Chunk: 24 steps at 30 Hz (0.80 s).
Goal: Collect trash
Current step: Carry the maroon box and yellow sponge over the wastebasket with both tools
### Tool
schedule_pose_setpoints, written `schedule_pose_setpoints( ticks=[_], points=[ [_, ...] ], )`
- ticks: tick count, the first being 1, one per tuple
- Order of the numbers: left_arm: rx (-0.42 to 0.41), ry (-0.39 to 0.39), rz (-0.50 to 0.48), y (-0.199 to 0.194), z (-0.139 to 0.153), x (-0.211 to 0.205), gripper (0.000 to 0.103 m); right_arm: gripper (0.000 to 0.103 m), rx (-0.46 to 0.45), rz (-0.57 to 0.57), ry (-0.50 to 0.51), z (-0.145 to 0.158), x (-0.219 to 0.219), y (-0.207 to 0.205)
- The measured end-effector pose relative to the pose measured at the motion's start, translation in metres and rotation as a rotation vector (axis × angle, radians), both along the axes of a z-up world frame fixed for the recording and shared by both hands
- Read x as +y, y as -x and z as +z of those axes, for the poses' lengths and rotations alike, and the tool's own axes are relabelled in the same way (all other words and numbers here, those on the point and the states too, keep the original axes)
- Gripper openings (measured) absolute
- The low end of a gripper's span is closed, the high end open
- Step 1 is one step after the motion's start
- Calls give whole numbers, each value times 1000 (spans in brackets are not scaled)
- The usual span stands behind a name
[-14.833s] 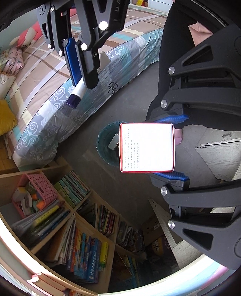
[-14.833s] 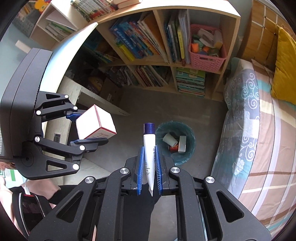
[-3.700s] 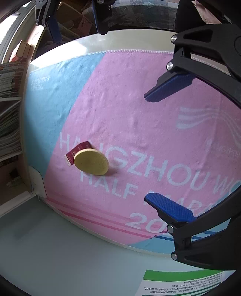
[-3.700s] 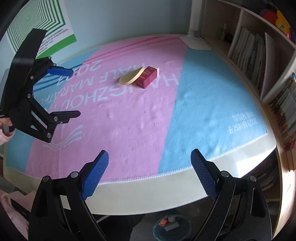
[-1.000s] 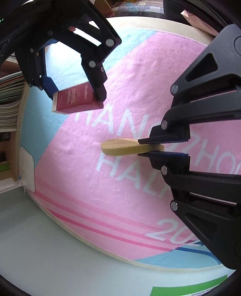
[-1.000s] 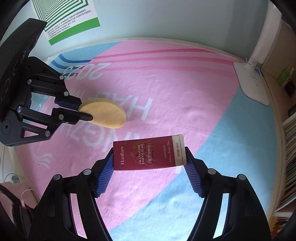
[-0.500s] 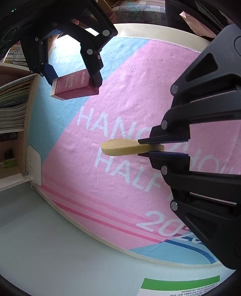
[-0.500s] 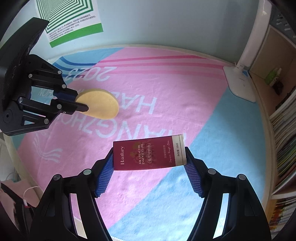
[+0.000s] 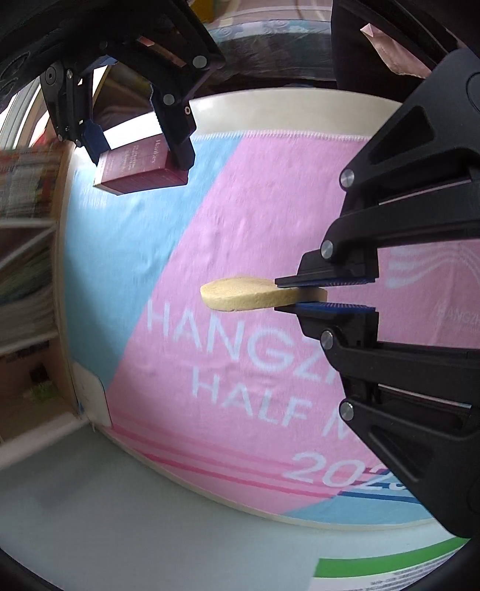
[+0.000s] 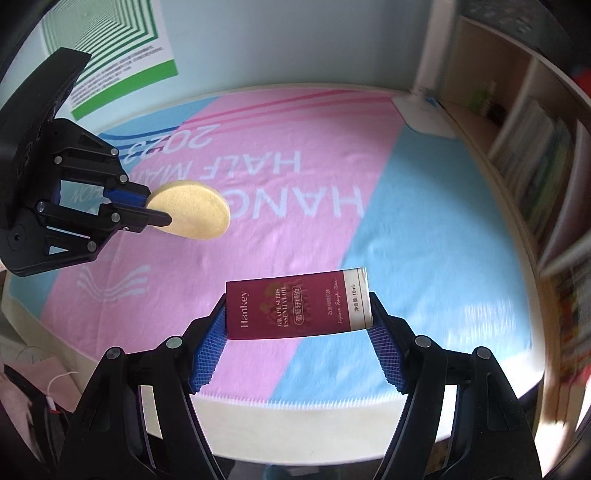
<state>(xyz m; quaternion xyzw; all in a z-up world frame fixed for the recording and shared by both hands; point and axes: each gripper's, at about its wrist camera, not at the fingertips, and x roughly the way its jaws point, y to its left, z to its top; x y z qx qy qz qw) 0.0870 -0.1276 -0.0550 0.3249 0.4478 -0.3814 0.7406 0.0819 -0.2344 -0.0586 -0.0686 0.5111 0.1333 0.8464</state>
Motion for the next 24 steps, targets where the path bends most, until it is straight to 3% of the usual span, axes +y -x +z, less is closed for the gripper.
schedule_pose_setpoints(
  ticks=[9, 24],
  points=[
    [32, -3, -261, 78, -5, -64, 5, 71, 29, -275, -44, -7, -52, 114],
    [142, -52, -624, 266, -45, -193, 5, 71, 116, -576, -118, -34, -136, 317]
  ],
)
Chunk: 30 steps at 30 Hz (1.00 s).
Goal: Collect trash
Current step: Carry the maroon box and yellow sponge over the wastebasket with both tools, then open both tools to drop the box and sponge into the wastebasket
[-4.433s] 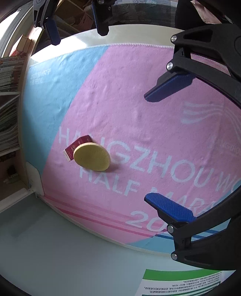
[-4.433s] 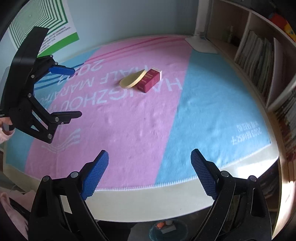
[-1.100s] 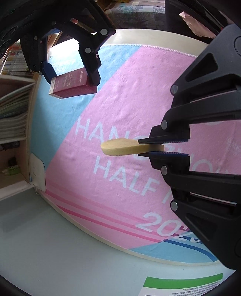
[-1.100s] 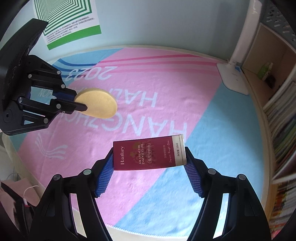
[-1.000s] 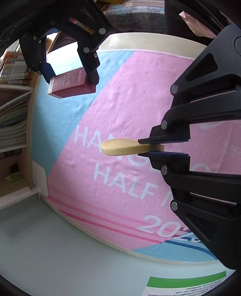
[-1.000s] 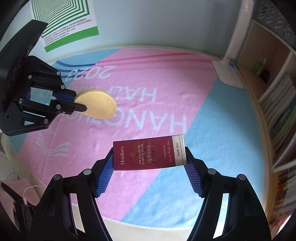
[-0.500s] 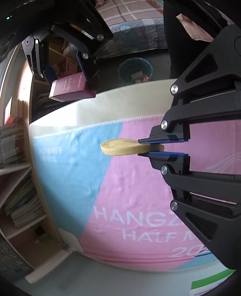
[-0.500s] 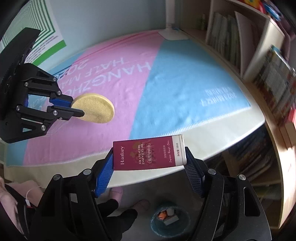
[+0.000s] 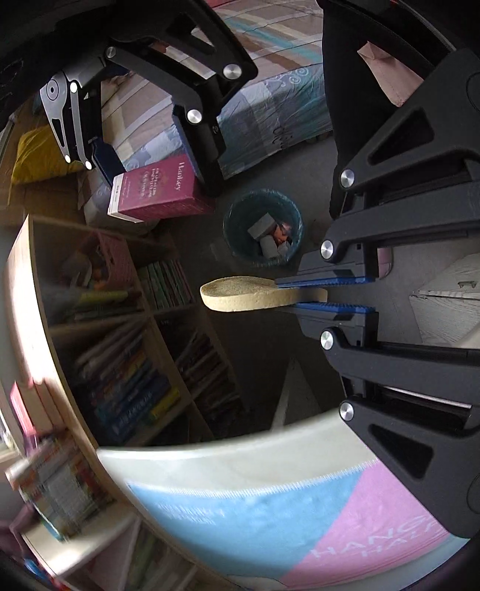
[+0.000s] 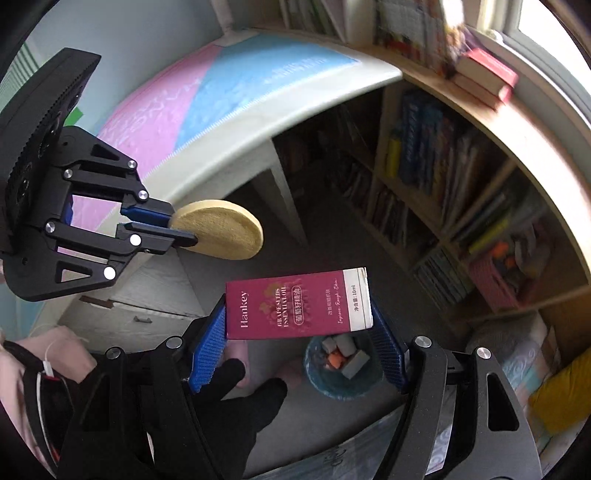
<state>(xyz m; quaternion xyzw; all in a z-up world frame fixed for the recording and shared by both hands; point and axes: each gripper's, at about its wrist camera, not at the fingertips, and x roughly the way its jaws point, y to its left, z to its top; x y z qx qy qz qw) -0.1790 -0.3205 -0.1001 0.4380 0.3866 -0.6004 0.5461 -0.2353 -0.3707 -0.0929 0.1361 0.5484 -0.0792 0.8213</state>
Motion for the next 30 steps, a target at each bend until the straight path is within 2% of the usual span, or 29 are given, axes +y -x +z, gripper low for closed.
schedule_pose_setpoints(
  ticks=[5, 13, 14, 15, 16, 17, 18, 23, 30],
  points=[
    [16, -37, -80, 45, -13, -28, 5, 71, 9, -77, -33, -11, -11, 45],
    [31, -68, -180, 90, -27, -56, 6, 73, 5, -176, -68, -20, -24, 97],
    [33, -69, -188, 95, -28, -60, 18, 73, 6, -189, -68, -20, -26, 102],
    [23, -68, -185, 95, -28, -60, 35, 77, 8, -201, -73, -21, -28, 107],
    [8, -60, -185, 97, -27, -61, 74, 82, 10, -209, -75, -21, -30, 111],
    [-11, -41, -190, 101, -26, -63, 89, 86, 14, -223, -67, -21, -32, 115],
    [-21, -31, -198, 103, -25, -64, 87, 89, 17, -234, -60, -21, -35, 118],
    [-40, -46, -220, 106, -27, -73, 86, 89, 24, -265, -62, -22, -46, 128],
    [-49, -40, -147, 86, -19, -73, 87, 90, 16, -252, -48, -16, -52, 118]
  ],
)
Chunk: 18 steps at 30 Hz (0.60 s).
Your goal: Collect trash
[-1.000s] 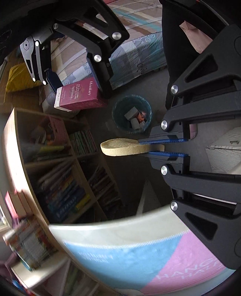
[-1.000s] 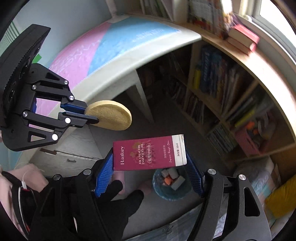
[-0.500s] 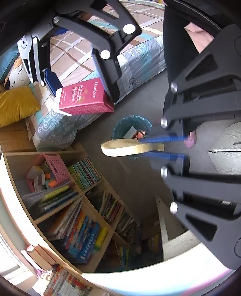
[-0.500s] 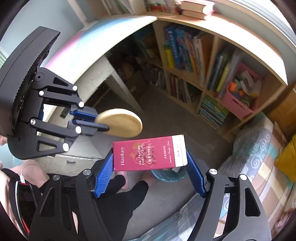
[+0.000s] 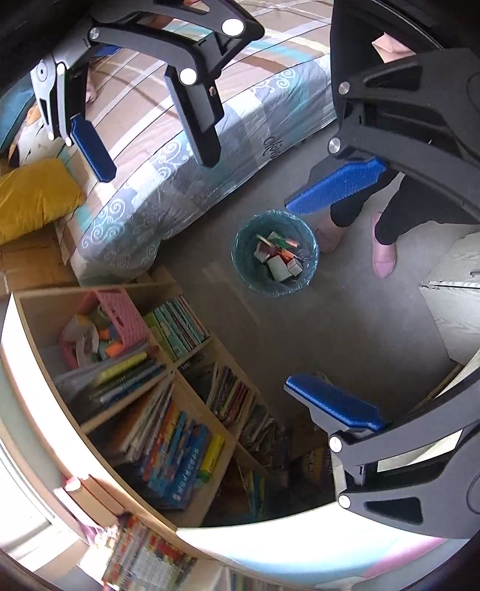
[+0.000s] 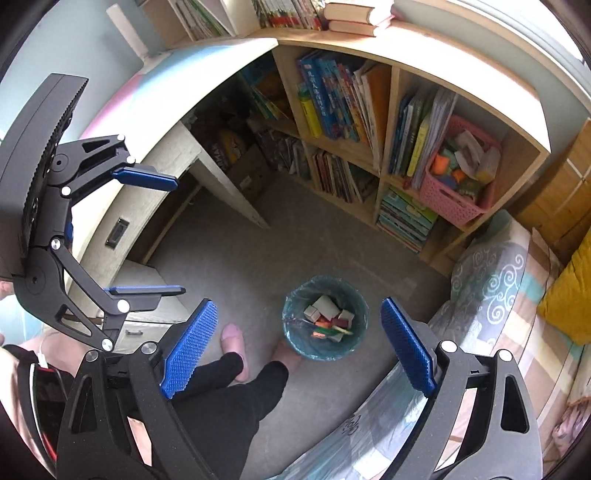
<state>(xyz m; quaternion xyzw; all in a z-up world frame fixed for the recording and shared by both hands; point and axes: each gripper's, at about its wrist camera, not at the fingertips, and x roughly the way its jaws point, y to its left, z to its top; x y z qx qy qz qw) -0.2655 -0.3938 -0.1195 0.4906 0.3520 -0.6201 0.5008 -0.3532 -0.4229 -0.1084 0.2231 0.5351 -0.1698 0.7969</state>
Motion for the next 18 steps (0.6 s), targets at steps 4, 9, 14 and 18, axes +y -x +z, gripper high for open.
schedule_pose_setpoints(
  ticks=[4, 9, 14, 18],
  points=[
    [1, 15, 61, -16, 8, 5, 87, 90, -7, 33, 2, 4, 0, -15],
    [-2, 40, 144, -37, 18, 19, 87, 90, -17, 90, 16, 9, 6, -39],
    [-12, 67, 229, -55, 26, 37, 87, 90, -30, 146, 22, 14, 15, -63],
    [-14, 94, 327, -74, 36, 56, 89, 90, -32, 205, 30, 17, 24, -85]
  ],
)
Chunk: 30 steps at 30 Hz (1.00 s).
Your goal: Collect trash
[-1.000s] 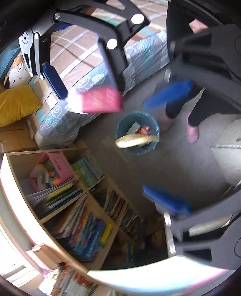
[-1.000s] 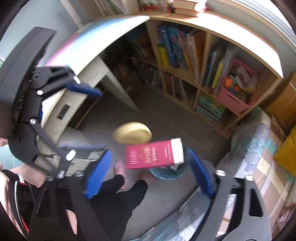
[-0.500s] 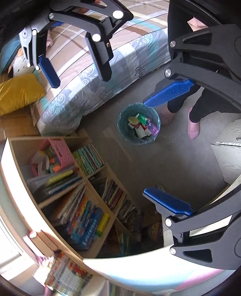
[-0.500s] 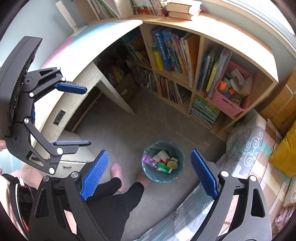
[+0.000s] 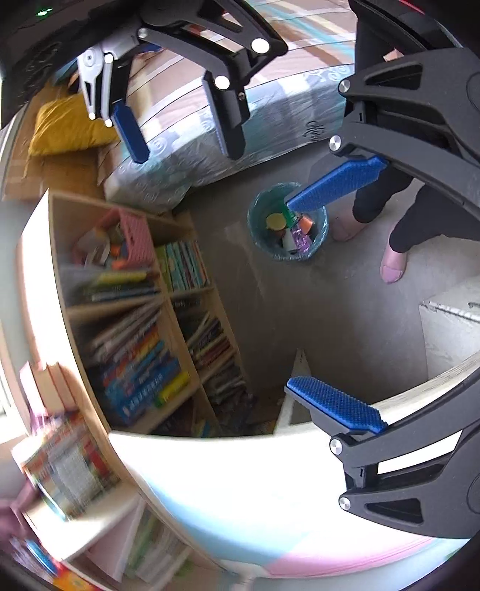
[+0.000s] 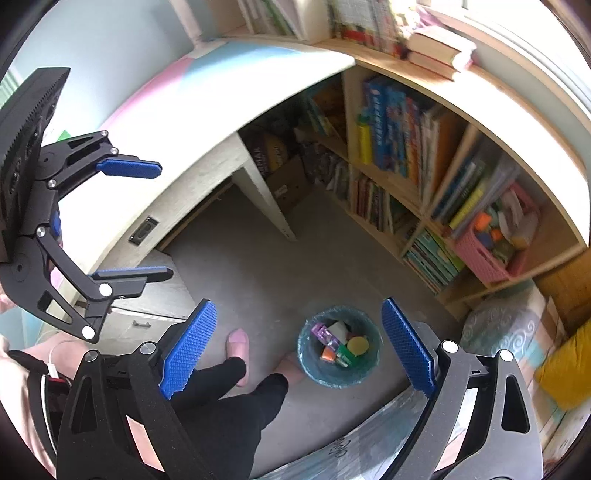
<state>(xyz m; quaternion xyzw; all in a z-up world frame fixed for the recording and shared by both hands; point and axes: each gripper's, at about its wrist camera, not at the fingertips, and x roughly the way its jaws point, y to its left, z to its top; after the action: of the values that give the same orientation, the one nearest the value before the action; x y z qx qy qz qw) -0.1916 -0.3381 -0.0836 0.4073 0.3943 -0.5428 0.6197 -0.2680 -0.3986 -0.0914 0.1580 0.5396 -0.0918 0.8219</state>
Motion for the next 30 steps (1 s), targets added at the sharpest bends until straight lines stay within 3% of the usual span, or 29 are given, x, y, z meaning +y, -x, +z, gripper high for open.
schedule_pose_setpoints(
  ticks=[8, 30],
  points=[
    [-6, 42, 242, -47, 16, 50, 96, 91, -21, 131, 7, 10, 26, -53],
    [-51, 106, 823, -132, 37, 209, 96, 91, -98, 432, -7, 36, 140, -195]
  ],
)
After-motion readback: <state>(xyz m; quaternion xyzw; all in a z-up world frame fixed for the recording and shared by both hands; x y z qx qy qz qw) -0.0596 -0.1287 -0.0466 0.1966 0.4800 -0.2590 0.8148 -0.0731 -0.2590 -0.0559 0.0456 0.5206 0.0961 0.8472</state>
